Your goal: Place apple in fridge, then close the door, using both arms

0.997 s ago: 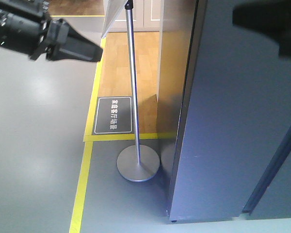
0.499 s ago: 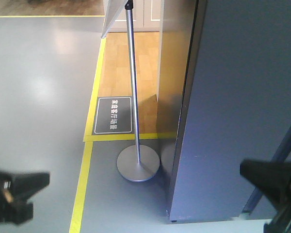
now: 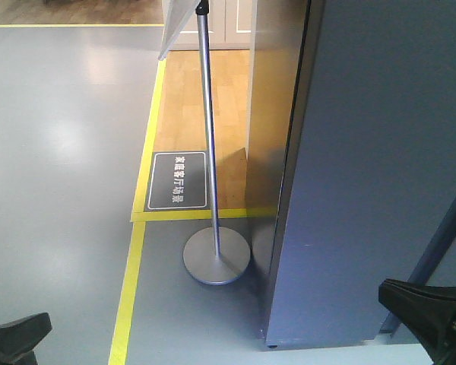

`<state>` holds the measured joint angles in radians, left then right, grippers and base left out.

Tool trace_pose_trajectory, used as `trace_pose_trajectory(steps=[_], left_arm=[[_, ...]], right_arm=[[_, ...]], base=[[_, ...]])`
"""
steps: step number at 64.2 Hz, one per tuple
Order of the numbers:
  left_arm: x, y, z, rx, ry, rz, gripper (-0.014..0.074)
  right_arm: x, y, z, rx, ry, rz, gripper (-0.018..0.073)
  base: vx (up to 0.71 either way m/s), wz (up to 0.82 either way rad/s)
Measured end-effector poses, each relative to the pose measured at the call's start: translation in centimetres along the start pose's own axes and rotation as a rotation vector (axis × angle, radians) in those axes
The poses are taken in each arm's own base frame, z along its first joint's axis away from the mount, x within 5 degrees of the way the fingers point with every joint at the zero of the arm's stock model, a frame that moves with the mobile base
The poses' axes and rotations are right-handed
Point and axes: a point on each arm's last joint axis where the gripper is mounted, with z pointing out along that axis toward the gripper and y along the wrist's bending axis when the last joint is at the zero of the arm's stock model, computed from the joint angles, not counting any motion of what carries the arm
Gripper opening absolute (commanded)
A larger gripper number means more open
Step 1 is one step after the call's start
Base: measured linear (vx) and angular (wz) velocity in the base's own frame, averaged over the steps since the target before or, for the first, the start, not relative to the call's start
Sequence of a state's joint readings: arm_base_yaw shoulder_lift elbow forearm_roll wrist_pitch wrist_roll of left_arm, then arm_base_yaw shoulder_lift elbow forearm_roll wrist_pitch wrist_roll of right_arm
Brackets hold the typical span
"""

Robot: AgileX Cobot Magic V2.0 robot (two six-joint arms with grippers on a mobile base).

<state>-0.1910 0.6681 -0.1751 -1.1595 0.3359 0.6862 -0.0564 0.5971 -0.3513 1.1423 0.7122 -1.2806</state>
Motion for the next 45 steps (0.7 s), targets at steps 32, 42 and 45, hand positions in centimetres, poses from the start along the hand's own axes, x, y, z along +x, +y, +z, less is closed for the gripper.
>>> trace_pose_trajectory(steps=[32, 42, 45], left_arm=[[0.01, -0.02, 0.0, 0.002, 0.001, -0.002, -0.0008], [0.1, 0.04, 0.02, 0.0, 0.003, -0.003, -0.0008], [0.18, 0.11, 0.03, -0.004, 0.004, -0.01, -0.0008]], right_arm=[[-0.01, 0.0, 0.0, 0.0, -0.001, 0.001, -0.0003], [-0.02, 0.01, 0.0, -0.001, -0.002, 0.001, -0.0003], [-0.02, 0.01, 0.0, -0.001, -0.002, 0.001, -0.0003]], base=[[0.0, 0.0], [0.0, 0.0], [0.0, 0.0]])
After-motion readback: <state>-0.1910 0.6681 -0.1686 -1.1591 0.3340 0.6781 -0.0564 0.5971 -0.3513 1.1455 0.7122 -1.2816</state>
